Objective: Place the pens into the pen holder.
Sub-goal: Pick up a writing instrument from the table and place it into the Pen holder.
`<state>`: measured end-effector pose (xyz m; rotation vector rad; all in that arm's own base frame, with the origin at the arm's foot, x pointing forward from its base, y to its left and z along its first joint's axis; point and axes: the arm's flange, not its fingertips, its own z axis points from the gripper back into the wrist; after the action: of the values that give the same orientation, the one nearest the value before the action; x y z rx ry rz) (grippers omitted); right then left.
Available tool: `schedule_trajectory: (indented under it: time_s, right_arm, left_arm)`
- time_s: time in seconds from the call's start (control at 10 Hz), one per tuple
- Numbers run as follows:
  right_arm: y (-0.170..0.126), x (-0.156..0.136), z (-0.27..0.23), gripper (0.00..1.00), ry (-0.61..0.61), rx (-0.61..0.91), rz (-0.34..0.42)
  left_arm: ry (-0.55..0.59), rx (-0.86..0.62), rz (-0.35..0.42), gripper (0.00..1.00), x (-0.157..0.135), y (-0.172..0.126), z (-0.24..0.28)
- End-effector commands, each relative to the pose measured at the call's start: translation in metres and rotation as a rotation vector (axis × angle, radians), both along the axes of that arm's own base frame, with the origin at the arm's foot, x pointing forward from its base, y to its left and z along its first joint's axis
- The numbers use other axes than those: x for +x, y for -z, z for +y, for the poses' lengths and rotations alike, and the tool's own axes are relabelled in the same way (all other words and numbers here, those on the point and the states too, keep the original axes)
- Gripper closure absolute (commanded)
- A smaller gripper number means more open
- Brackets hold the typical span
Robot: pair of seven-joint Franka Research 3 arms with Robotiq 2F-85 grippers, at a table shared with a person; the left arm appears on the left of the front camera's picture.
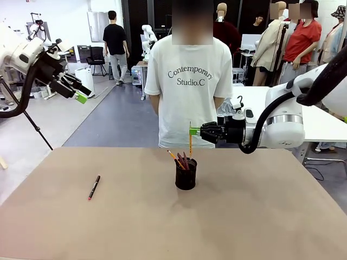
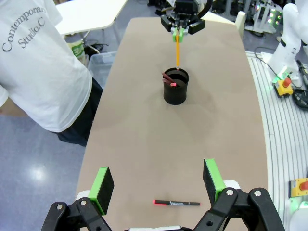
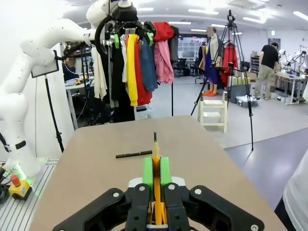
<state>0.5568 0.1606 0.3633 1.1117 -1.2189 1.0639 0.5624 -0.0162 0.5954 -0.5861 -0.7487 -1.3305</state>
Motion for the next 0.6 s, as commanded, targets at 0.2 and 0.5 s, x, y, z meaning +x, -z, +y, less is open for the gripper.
schedule_trajectory:
  time_s: [0.2, 0.5]
  right_arm:
    - [0.0114, 0.0052, 0.0023, 1.00, 0.026, -0.021, -0.031]
    - [0.0114, 0.0057, 0.0014, 0.50, 0.016, -0.030, -0.026]
  left_arm:
    - [-0.001, -0.002, -0.002, 0.03, -0.0006, -0.0022, -0.0005]
    - [-0.001, -0.002, -0.002, 0.03, -0.0006, -0.0022, -0.0005]
